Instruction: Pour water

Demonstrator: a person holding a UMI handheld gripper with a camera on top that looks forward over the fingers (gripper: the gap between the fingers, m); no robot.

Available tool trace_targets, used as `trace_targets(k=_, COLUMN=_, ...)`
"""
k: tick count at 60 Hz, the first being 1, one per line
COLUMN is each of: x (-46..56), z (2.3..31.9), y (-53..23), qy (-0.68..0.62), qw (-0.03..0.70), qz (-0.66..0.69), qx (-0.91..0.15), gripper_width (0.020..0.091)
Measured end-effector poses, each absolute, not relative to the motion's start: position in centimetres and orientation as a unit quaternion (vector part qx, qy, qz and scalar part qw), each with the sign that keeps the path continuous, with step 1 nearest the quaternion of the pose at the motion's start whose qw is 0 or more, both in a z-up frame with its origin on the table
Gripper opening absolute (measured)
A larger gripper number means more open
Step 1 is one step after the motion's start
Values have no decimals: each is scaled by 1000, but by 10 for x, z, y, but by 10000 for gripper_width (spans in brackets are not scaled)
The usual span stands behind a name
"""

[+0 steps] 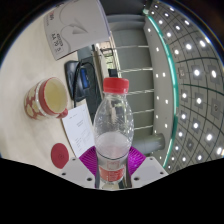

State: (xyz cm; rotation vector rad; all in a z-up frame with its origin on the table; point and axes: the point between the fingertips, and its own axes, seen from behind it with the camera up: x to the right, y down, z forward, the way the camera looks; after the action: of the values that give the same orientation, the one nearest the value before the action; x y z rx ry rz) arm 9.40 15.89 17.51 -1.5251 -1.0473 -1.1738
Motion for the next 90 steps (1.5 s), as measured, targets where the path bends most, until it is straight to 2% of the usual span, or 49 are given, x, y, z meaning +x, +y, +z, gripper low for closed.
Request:
trace_targets(k=13, x=92, z=165, y=197, qy=-539, qw=387, qz=-579, qx=-474, gripper_width=355)
trace_targets(k=21, x=91, z=160, y=205, qy=-571, qw=356, qz=-598, qx=-435, gripper_width=356)
trace_targets(k=34, x=78, z=158, y=212, qy=-591, qw=360, qz=-594, qx=-410, gripper_width=359)
trace_targets(k=44, x=82, z=165, y=210, qy=-543, qw=423, qz=-531, qx=-495, gripper_width=359)
trace_targets(k=55, x=79, z=182, y=197, qy=-415, qw=538, qz=-363, qx=-637, gripper_width=360)
trace_targets(k=60, x=78, z=179, y=194, qy=-351, qw=567, qz=-279, qx=-691, gripper_width=359)
trace_targets(k=73, x=81, z=120, y=196, qy=-210, qw=566, qz=-74, qx=-794, gripper_width=360)
trace_targets(k=84, x=91, z=64, y=196, qy=-149, qw=545, qz=3, qx=-825, gripper_width=360)
trace_targets(k=90, x=100, z=68, y=193, qy=-111, qw=557, qz=27, qx=-822, gripper_width=362)
